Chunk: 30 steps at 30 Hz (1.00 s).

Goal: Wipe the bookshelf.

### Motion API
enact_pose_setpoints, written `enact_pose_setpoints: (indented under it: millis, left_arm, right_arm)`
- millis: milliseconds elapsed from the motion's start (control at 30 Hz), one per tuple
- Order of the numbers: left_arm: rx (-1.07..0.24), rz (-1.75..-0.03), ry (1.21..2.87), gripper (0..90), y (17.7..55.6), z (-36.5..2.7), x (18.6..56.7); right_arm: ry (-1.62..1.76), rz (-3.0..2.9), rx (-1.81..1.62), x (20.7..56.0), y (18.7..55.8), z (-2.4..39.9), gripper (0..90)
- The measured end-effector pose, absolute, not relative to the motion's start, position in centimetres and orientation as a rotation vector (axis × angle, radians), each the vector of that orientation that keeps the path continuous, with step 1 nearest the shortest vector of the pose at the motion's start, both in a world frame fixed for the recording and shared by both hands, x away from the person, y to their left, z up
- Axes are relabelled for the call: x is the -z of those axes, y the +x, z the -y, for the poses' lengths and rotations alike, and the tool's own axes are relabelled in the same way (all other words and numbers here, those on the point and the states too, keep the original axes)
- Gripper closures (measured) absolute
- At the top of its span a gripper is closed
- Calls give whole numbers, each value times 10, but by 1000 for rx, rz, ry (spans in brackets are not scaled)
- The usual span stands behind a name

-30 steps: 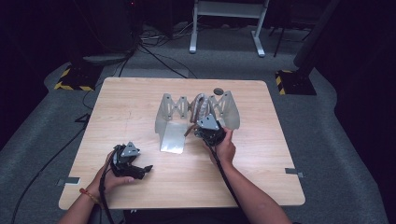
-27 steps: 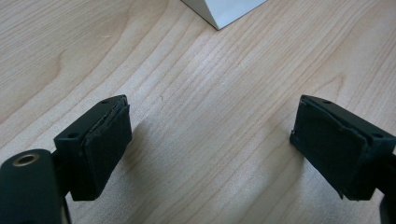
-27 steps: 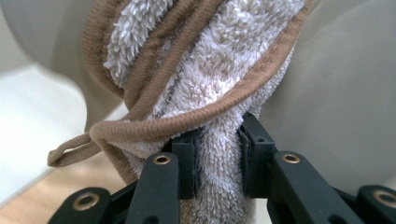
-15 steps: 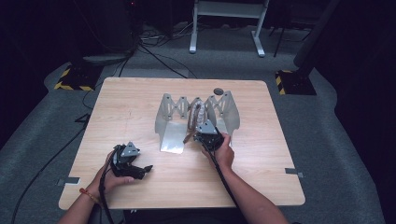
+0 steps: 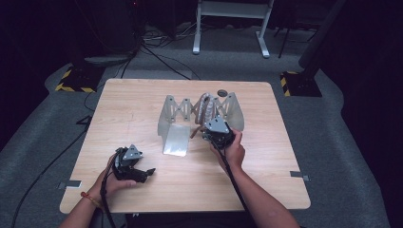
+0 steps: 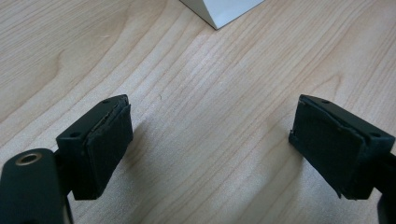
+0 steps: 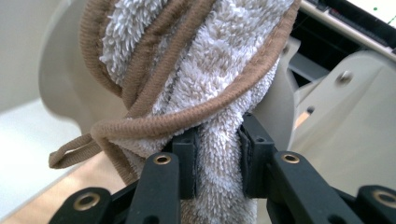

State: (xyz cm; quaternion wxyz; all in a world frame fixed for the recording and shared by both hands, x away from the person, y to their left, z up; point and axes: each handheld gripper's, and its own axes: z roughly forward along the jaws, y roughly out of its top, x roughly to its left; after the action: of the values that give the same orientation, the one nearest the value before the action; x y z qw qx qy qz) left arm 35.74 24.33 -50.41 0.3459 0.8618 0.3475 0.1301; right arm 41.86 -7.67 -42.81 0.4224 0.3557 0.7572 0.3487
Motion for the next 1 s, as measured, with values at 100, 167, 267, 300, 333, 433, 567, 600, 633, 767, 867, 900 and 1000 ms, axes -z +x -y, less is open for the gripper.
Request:
enact_pose_setpoints:
  millis: [100, 167, 267, 300, 333, 433, 567, 600, 633, 767, 867, 900, 1000]
  left_arm:
    - [-337, -899, 2238, 131, 358, -243, 504]
    - [-335, -899, 2238, 130, 358, -243, 504]
    - [-335, -899, 2238, 130, 358, -243, 504]
    - [-335, -898, 2238, 130, 358, -243, 504]
    - [-335, -898, 2239, 130, 358, -243, 504]
    - [-337, -898, 2239, 131, 358, -243, 504]
    - [-337, -898, 2239, 131, 358, -243, 504]
    - [-336, -898, 2238, 131, 358, -243, 504]
    - [-337, -898, 2238, 131, 358, -243, 504]
    - [-337, -899, 2238, 131, 358, -243, 504]
    - [-337, -898, 2238, 131, 358, -243, 504]
    - [-336, -898, 2238, 131, 358, -243, 504]
    - [-337, -901, 2238, 132, 357, -243, 504]
  right_arm:
    - [887, -1928, -845, 441, 415, 79, 723]
    - [884, -1968, -812, 454, 413, 80, 723]
    - [884, -2019, -758, 476, 409, 83, 723]
    - [890, -2037, -743, 482, 409, 84, 724]
    - [888, -2042, -736, 485, 408, 85, 724]
    - [883, -2007, -770, 472, 402, 87, 723]
    - [842, -1940, -847, 445, 392, 88, 723]
    - [833, -1927, -856, 437, 390, 89, 723]
    - [832, -1911, -874, 430, 388, 90, 723]
    - [868, -1873, -918, 415, 388, 98, 723]
    - [872, -1912, -889, 431, 391, 98, 723]
    - [886, -1932, -882, 437, 392, 98, 723]
    - [929, -1987, -833, 457, 400, 100, 723]
